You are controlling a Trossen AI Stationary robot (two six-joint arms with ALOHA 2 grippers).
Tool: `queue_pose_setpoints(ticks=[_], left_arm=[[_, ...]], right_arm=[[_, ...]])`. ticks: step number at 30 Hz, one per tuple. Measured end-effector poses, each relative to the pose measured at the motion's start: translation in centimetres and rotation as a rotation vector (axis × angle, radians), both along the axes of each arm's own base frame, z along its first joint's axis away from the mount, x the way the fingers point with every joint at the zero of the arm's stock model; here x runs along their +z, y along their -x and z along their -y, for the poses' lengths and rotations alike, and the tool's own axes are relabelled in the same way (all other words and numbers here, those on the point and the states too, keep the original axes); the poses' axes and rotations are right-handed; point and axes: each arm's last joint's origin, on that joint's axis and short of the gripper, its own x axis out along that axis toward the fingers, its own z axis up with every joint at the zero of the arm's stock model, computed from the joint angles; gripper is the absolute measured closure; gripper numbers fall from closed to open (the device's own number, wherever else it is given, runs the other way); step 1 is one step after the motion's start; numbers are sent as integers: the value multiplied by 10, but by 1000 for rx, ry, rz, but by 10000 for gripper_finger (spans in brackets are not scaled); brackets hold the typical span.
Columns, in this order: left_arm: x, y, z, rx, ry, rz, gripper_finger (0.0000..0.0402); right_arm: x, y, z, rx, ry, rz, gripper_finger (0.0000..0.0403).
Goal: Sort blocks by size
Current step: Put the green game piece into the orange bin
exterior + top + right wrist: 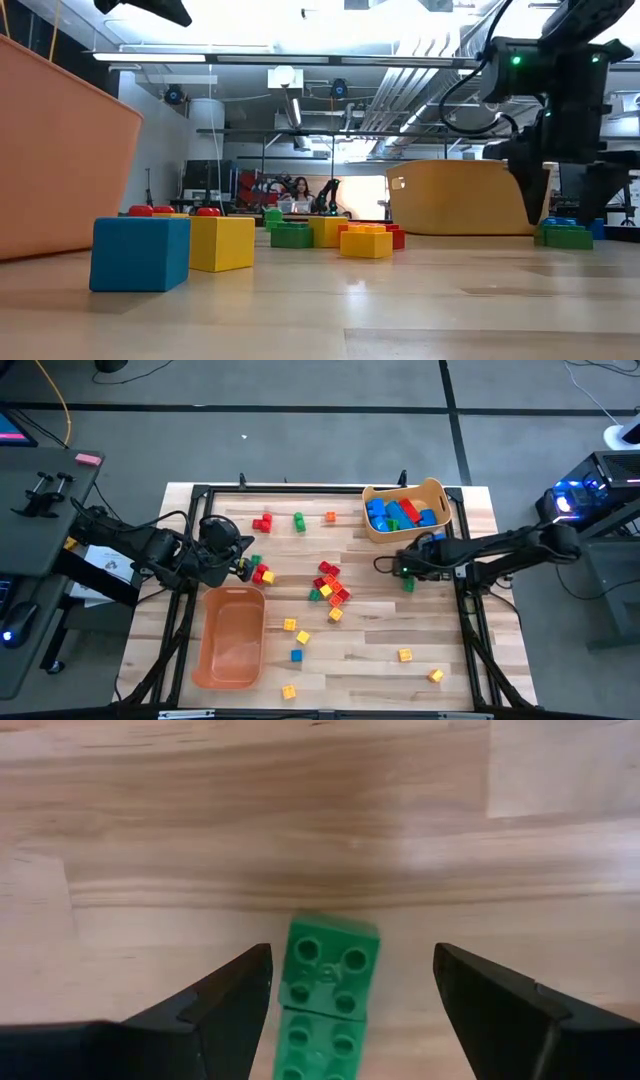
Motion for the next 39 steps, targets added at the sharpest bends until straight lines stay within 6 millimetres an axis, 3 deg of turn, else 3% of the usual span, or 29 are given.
queue_pose_setpoints(ticks=[17,20,27,30,35,39], left_arm=[[0,0,0,-10,-9,-11,401],[0,0,0,-10,-9,-11,401],[0,0,0,-9,-9,-11,401],[0,0,0,-9,-9,-11,401],[0,0,0,-9,-9,-11,401],[0,0,0,-7,-11,-10,401]], right_arm=[[-20,-9,1,-10,10,-92,132],[-20,-9,1,-8,18,-92,157],[-20,-9,2,43,33,-99,264],[-18,-12,2,87,36,-71,265],[8,-32,4,192,112,48,265],[48,-68,8,327,250,298,265]])
